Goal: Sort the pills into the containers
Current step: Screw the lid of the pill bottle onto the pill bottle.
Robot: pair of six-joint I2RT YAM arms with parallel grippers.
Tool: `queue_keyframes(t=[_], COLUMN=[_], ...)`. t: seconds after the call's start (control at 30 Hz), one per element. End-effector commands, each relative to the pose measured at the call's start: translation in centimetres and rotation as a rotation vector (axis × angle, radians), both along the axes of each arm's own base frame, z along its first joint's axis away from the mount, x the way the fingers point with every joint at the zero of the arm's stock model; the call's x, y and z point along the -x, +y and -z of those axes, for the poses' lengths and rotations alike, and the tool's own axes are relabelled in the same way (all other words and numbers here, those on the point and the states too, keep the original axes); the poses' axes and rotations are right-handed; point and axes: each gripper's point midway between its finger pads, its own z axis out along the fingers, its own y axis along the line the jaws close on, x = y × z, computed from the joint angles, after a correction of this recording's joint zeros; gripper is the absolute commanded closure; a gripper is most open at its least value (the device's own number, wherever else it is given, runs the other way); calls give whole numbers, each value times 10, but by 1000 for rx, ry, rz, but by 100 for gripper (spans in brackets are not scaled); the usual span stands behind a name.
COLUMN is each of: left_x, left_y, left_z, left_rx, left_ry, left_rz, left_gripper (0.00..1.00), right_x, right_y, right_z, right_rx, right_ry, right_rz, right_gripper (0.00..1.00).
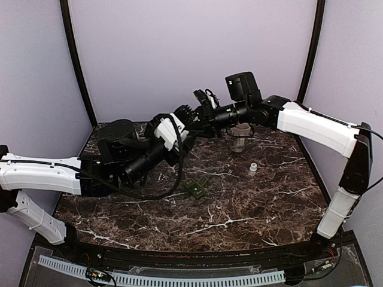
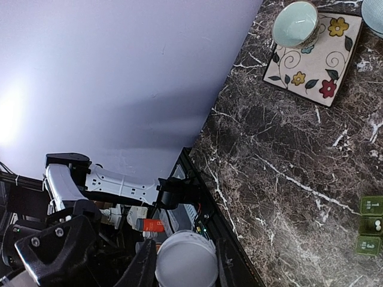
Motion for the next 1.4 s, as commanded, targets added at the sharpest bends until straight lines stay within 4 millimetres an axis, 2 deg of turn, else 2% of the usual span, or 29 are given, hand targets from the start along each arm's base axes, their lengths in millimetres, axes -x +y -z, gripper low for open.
queue_keyframes(t=[0.0, 0.27, 0.5, 0.73, 0.9, 1.1, 1.37], left_x=[2, 7, 7, -5, -6, 0, -3], left_y=[32, 63, 72, 86, 84, 72, 63], left_z=[-10, -14, -13, -19, -29, -33, -27], left_rx=[119, 268, 455, 697, 785, 756, 715], left_ry=[135, 380, 640, 857, 981, 1121, 1194], left_rz=[2, 122, 311, 534, 742, 952, 991], left_gripper=[36, 26, 26, 27, 28, 30, 32], right_x=[-4, -8, -6, 1, 4, 7, 8], right_y=[-6, -12, -17, -20, -20, -19, -17], right_z=[-17, -23, -37, -57, -66, -72, -77], right_rx=[-38, -42, -65, -123, -147, -171, -182], right_ry=[-67, -110, -203, -286, -325, -347, -357], right_rz=[18, 33, 29, 9, -15, -36, -51], right_gripper=[100, 100, 100, 100, 100, 100, 100])
